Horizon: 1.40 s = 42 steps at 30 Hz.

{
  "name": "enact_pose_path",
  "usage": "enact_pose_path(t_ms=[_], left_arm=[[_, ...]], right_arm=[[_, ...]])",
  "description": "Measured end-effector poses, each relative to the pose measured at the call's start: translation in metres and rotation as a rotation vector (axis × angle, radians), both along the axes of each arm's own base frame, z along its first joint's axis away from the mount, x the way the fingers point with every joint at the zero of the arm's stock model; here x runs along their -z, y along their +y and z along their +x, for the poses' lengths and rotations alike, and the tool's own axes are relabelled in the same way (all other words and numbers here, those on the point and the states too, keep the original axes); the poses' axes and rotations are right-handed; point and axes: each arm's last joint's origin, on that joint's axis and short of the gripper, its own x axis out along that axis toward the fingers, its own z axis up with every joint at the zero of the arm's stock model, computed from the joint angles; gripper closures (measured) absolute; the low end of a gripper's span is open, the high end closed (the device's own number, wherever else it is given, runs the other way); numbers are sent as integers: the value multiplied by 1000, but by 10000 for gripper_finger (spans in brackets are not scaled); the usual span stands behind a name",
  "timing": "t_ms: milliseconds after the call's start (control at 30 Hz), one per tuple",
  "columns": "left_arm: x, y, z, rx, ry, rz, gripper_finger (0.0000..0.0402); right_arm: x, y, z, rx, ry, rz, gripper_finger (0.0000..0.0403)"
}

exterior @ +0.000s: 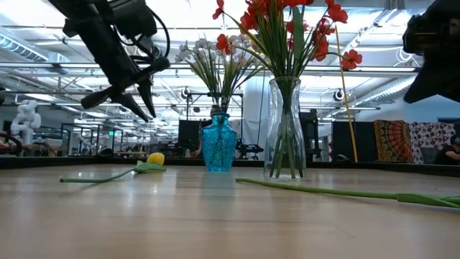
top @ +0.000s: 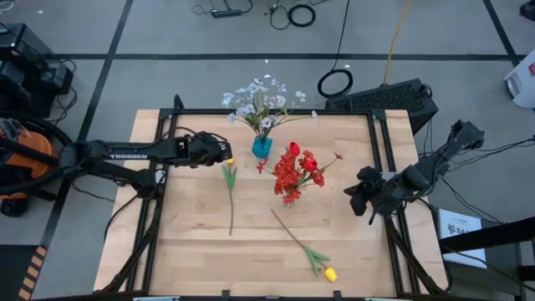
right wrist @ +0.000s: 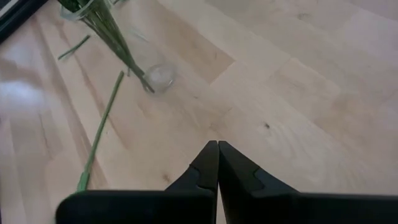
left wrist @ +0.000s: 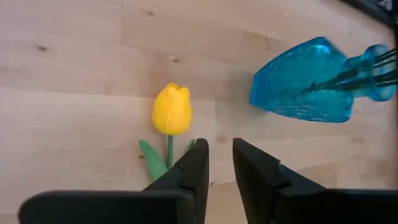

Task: Sort flowers into vase by color
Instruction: Put the top yellow flower into the blue vase

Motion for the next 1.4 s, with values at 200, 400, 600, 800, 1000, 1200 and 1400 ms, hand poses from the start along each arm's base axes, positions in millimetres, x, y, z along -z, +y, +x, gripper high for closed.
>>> enact_pose_path(t_ms=[200, 400, 600, 800, 1000, 1200, 1400], left_arm=[[8, -4, 5, 40, 35, -28, 321], [17, -17, 13, 54, 52, -83, 321], [31, -18, 20, 43, 108, -97, 321], [39, -14, 31, 64, 133, -95, 320], [43, 2, 42, 58, 223, -91, 320], [59, 8, 55, 72, 289, -129, 320], [76, 8, 56, 69, 382, -161, 320]], right_arm=[[3, 5, 6, 20, -3, 12, 403], [6, 9, 13, 19, 5, 9, 403], [10, 12, 16, 18, 28, -7, 403], [13, 13, 18, 12, 50, -28, 403], [13, 14, 18, -26, 70, -40, 403], [13, 15, 18, -34, 72, -40, 403], [12, 16, 20, -38, 56, -20, 403]])
